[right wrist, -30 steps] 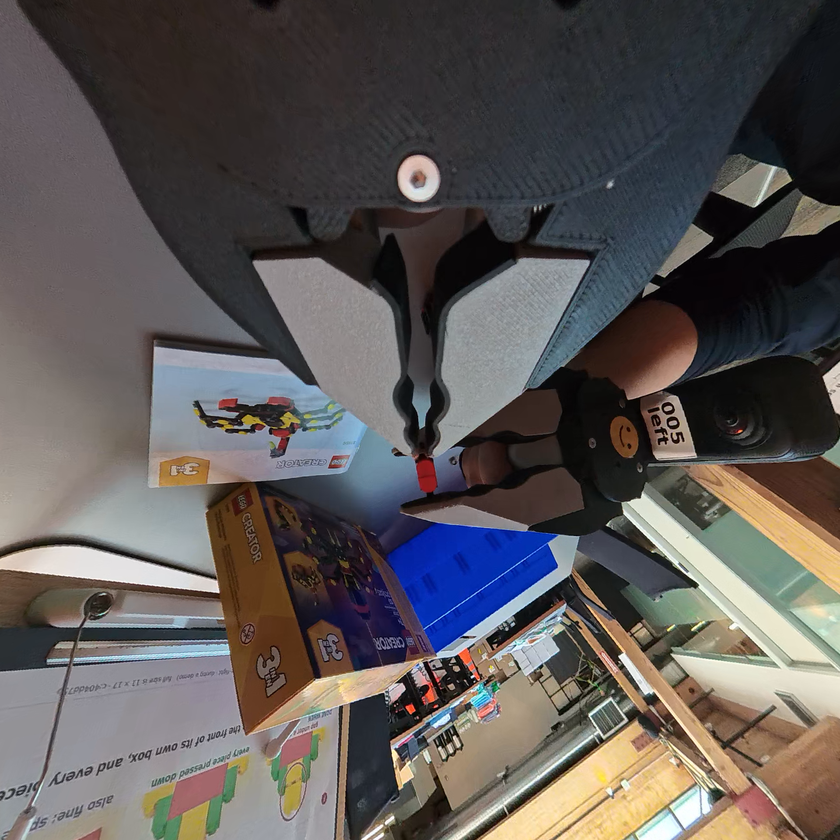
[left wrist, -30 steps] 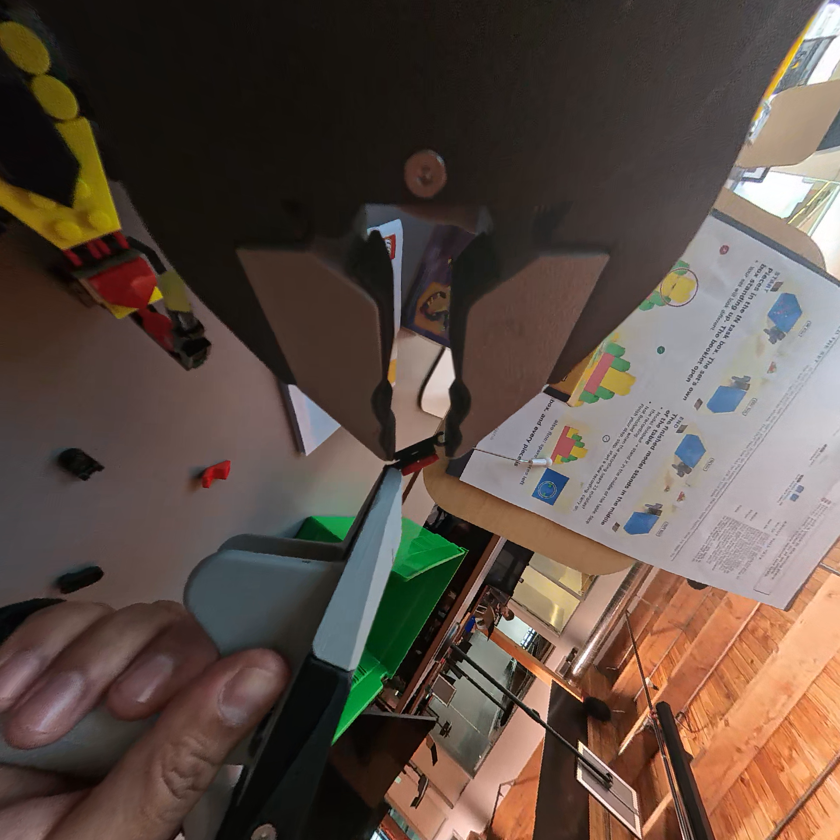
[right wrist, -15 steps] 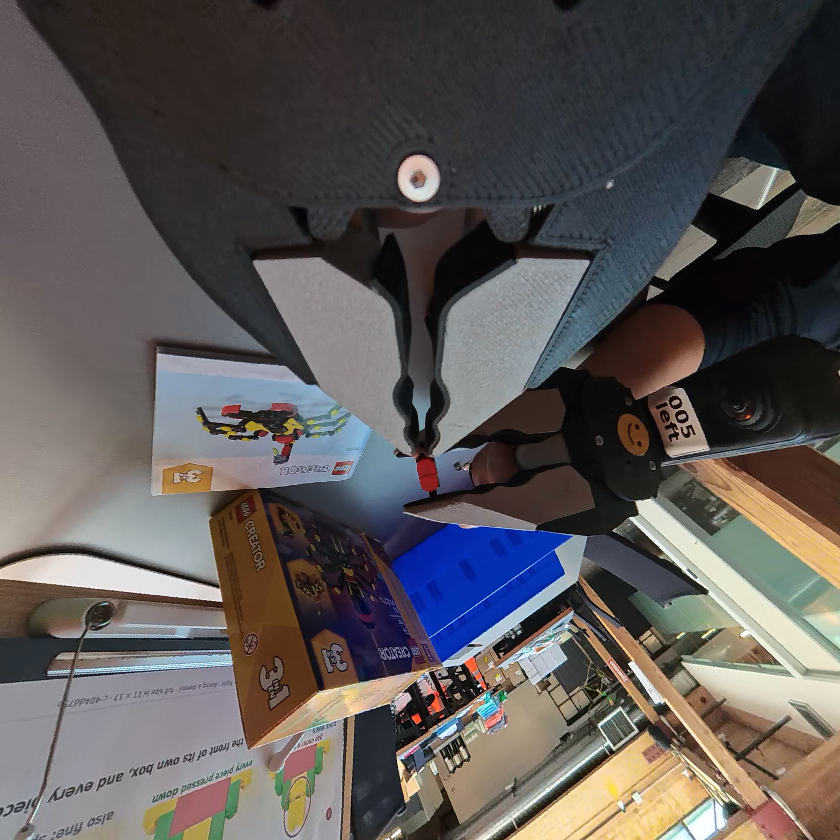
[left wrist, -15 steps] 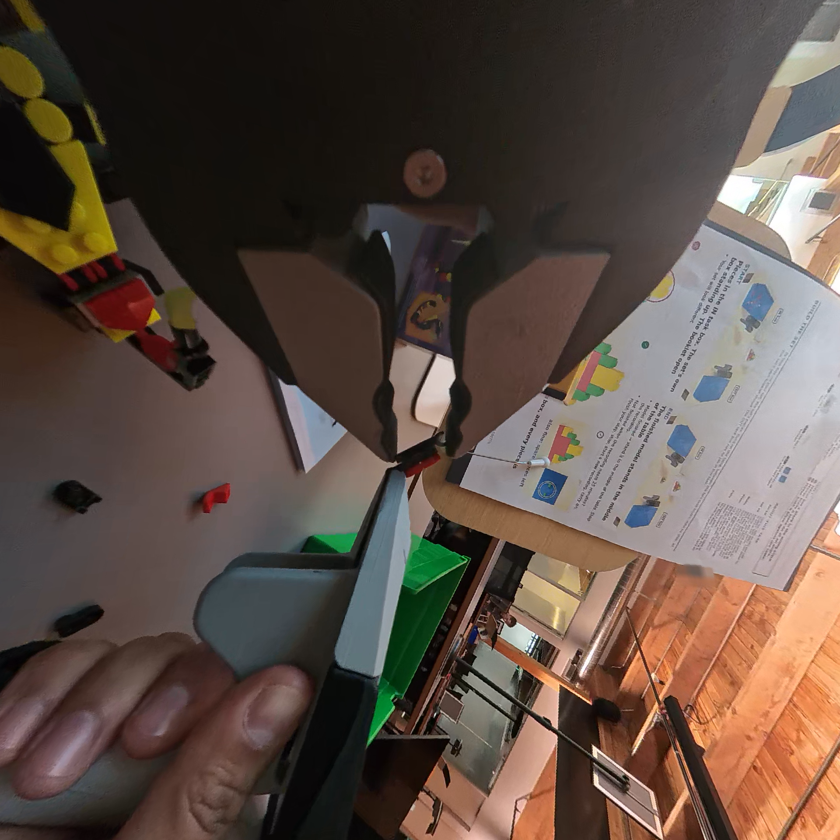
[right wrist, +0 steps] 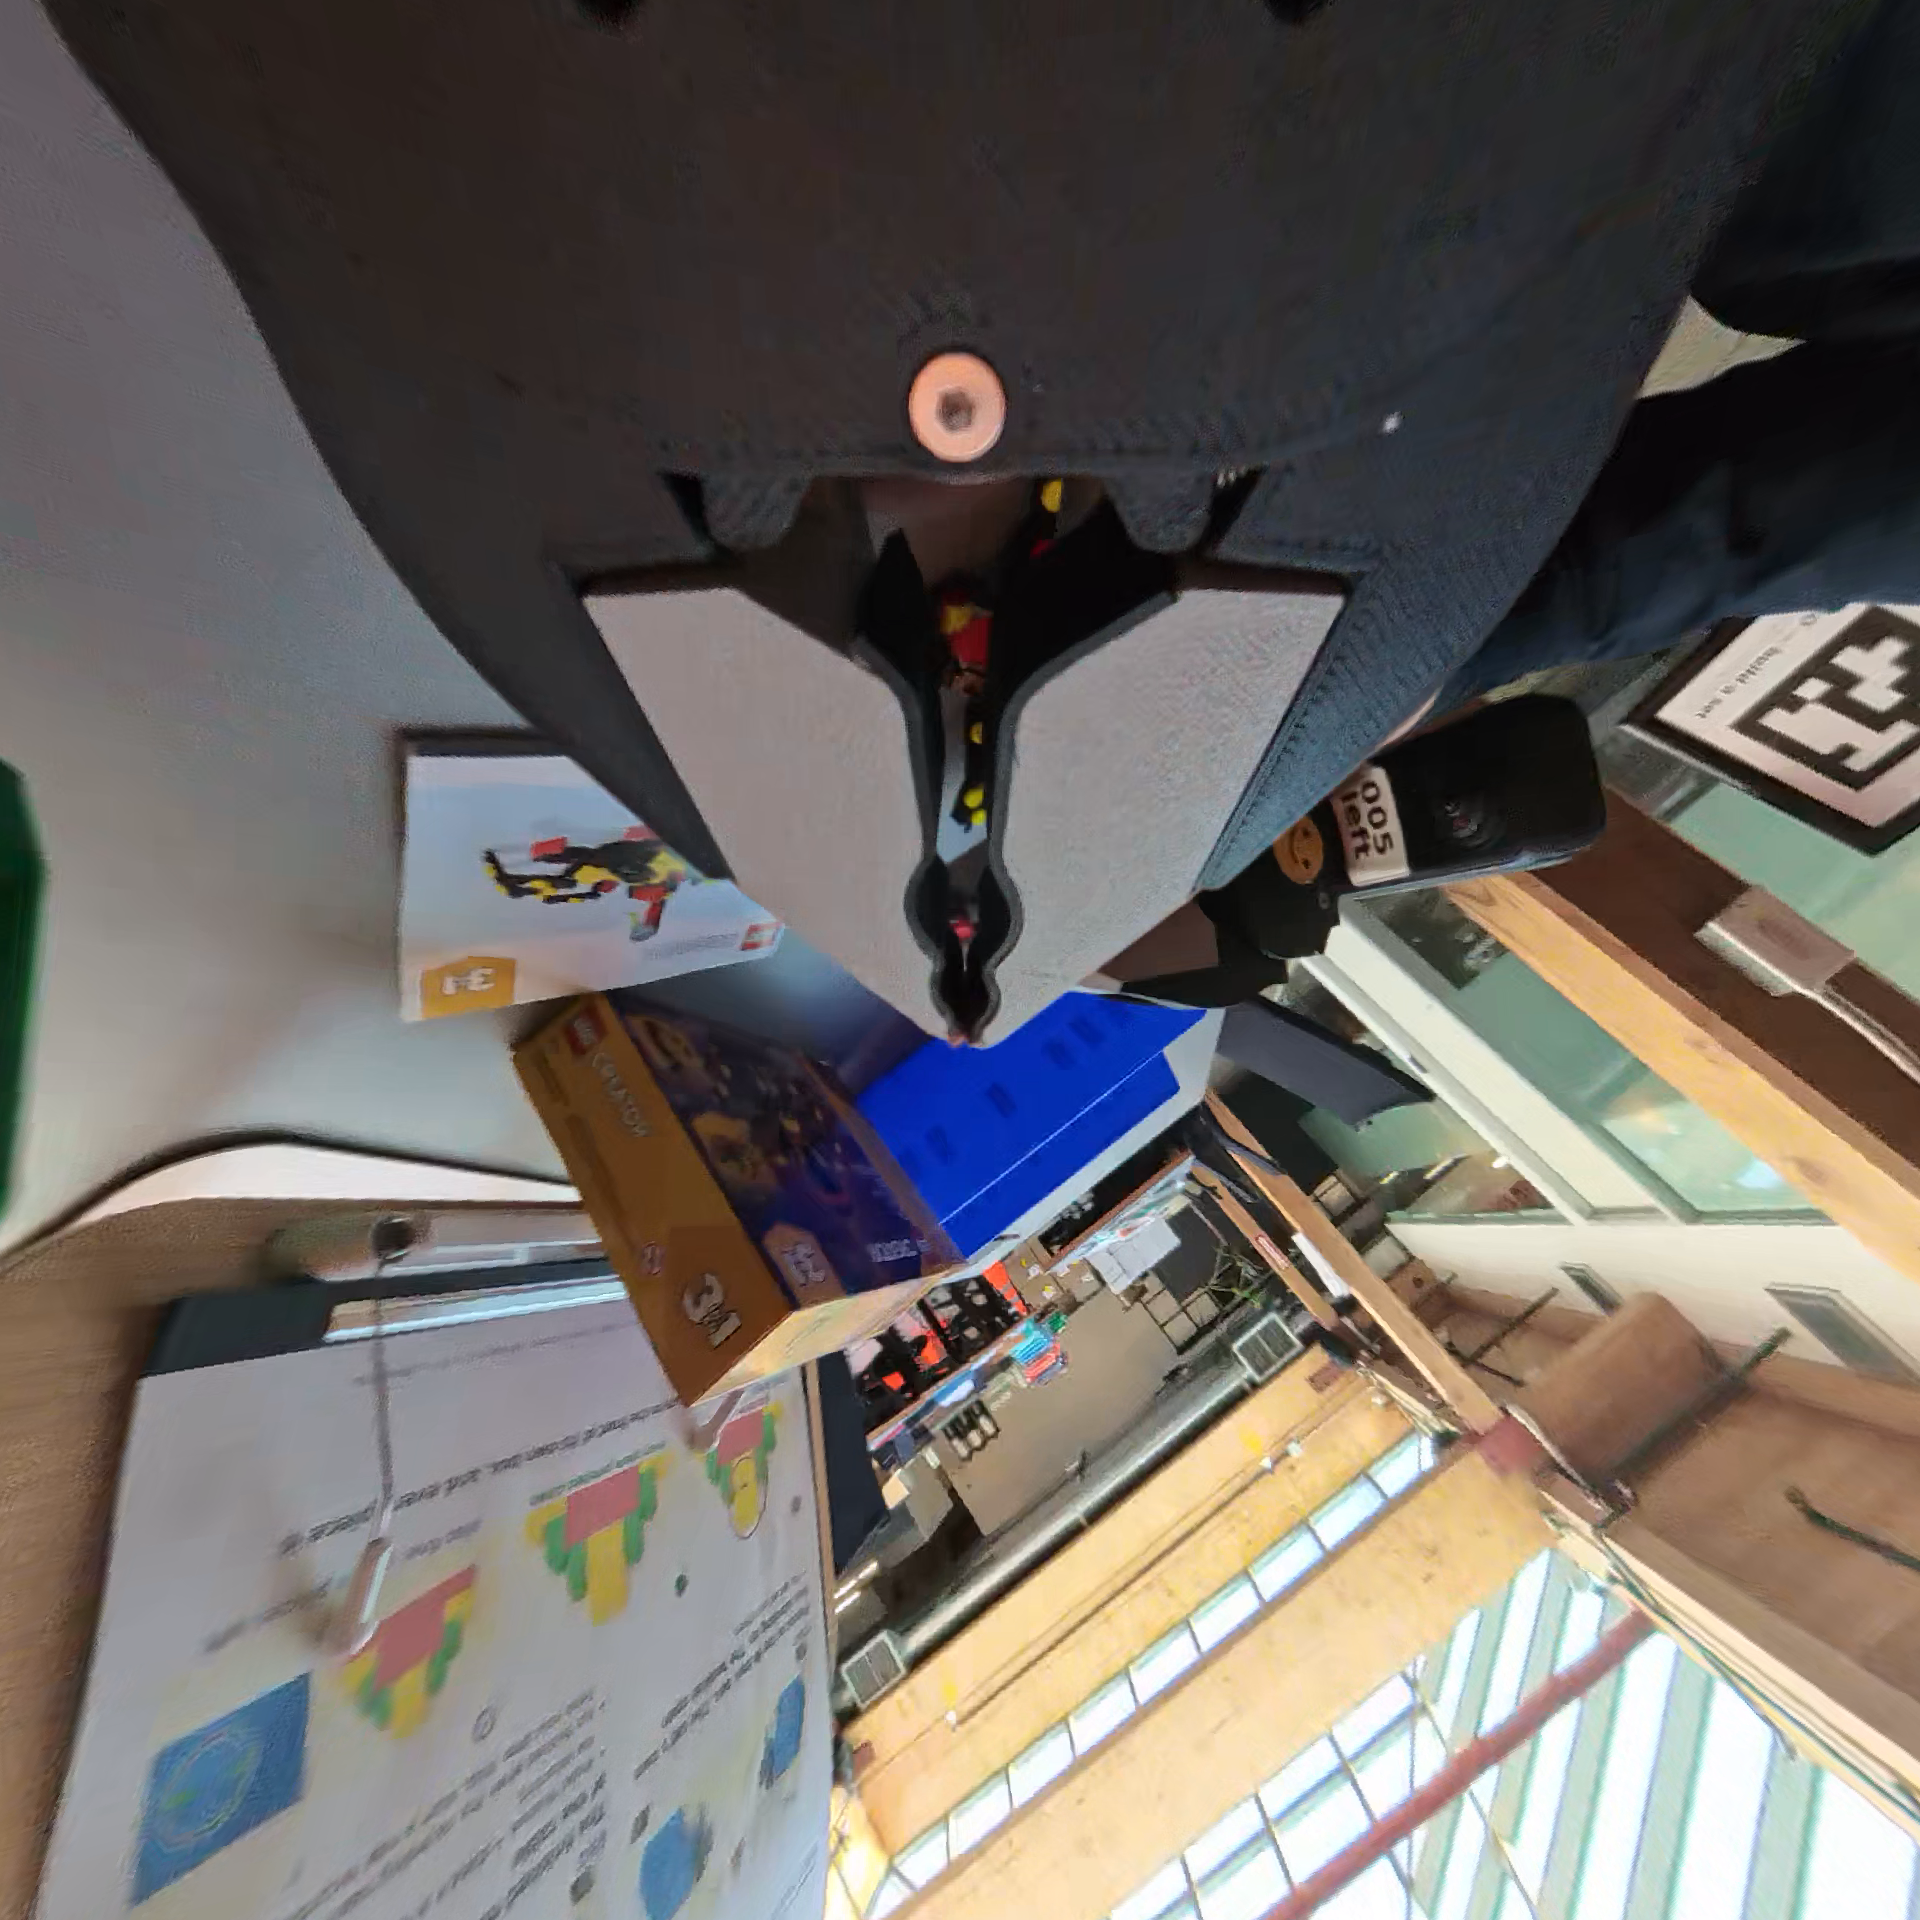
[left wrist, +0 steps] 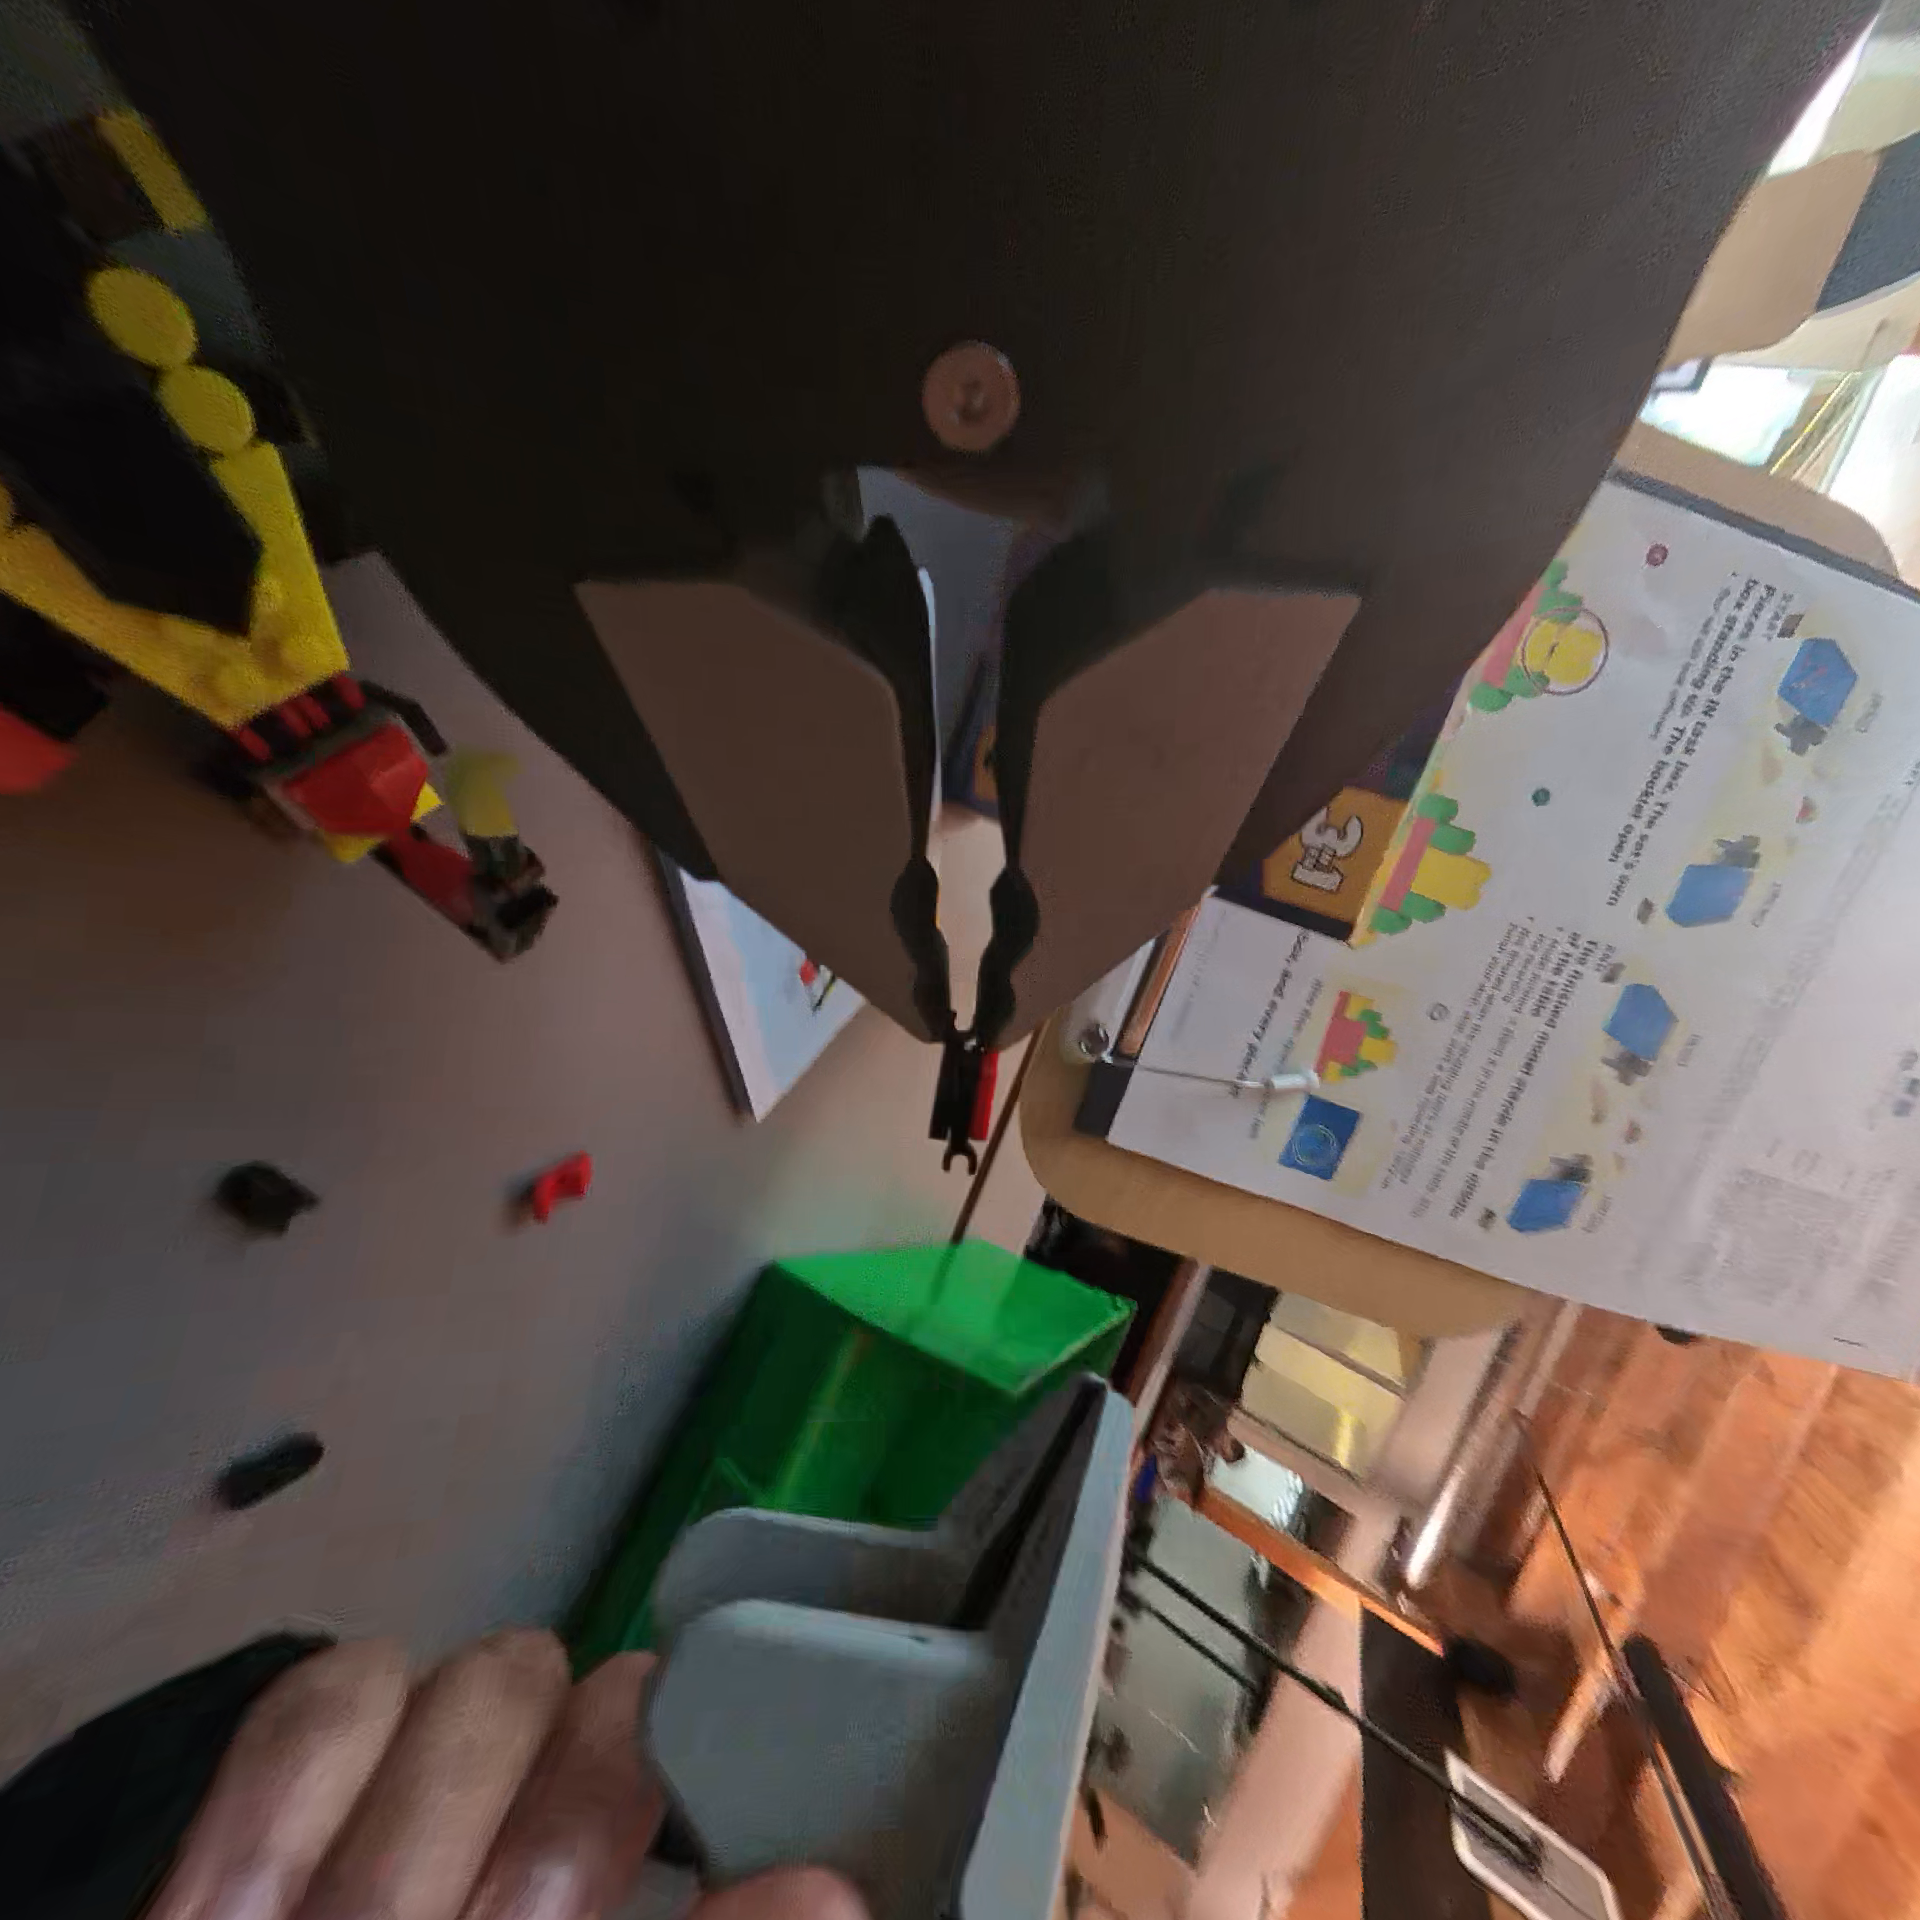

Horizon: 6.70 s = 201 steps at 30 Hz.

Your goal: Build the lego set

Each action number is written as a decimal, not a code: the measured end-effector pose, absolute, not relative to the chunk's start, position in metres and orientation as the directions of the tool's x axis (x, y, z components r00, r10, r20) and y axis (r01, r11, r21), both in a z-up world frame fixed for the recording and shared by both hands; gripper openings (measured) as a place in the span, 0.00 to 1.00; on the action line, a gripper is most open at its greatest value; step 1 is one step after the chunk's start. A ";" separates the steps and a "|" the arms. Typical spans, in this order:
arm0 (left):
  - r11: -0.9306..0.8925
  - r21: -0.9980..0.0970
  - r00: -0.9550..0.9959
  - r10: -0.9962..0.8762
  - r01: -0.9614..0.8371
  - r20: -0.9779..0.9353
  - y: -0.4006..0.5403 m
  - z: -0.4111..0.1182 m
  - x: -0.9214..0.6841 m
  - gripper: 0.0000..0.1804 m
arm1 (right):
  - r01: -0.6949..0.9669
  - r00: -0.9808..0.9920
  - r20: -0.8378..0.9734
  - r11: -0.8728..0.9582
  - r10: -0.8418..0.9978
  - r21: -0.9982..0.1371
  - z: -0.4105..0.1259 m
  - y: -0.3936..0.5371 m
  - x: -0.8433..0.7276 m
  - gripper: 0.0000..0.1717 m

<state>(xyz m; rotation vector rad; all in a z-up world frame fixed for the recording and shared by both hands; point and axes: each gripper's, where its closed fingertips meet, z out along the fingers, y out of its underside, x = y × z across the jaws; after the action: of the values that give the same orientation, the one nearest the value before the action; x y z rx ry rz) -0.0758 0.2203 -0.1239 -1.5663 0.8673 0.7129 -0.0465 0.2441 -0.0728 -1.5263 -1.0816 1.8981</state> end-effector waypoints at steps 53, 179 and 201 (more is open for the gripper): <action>-0.129 -0.971 0.862 -0.495 -0.201 -0.113 0.207 -0.114 -0.035 0.01 | 0.317 -0.431 -0.409 -0.289 0.804 -0.903 -0.097 0.196 -0.046 0.03; -0.220 -0.911 0.714 -0.567 0.350 0.411 0.203 -0.078 -0.025 0.02 | 0.084 -0.480 -0.296 -0.292 0.826 -0.953 -0.063 0.193 -0.046 0.02; -0.219 -0.860 0.622 -0.612 0.460 0.489 0.193 -0.058 -0.035 0.03 | 0.211 -0.565 -0.357 -0.288 0.744 -0.934 -0.069 0.179 -0.034 0.03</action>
<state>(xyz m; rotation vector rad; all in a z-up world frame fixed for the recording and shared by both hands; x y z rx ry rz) -0.0346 0.1927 -0.0584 -1.4959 0.1342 -0.9903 -0.0341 0.1792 -0.0685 -1.1866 -1.5794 1.9102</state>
